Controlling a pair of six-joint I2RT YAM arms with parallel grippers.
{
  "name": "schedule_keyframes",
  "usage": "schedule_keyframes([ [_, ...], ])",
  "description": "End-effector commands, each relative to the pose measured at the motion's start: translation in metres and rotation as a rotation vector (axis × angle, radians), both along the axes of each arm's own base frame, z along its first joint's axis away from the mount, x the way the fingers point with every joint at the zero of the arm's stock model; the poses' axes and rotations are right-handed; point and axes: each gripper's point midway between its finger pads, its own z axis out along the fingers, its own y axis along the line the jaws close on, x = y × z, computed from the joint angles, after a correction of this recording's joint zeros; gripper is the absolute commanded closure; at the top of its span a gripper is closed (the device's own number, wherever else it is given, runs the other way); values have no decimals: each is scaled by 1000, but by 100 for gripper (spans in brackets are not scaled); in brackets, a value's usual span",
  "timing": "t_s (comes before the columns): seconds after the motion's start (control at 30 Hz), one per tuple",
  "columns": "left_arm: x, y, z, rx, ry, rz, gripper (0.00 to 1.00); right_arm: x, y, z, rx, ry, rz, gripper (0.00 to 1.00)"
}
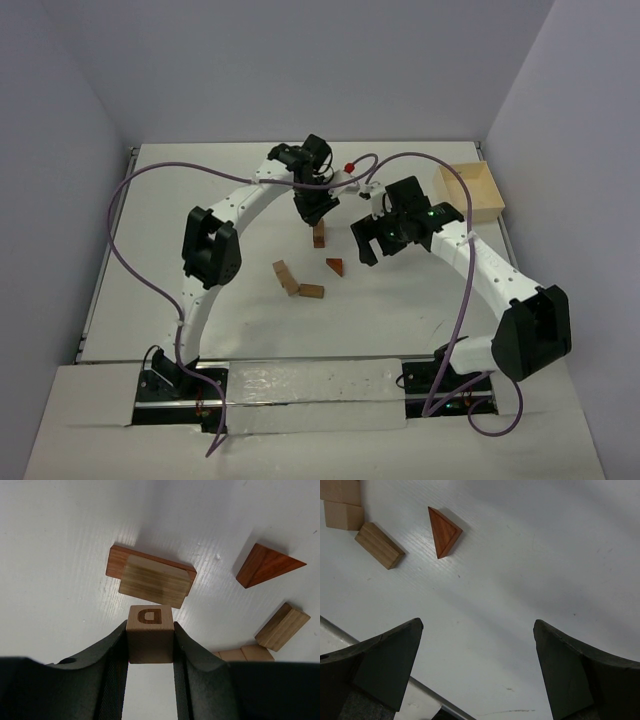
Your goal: Build the wood block tower
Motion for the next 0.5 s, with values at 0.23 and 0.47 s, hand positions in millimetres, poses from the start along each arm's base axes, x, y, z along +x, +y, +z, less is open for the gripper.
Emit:
schedule_keyframes([
  [0.23,8,-10,7,21,-68,-119,90,-8,-3,23,39,-70,35,0],
  [0.47,6,-19,9,-10,-67,-184,89,-14,-1,32,69,-95,60,0],
])
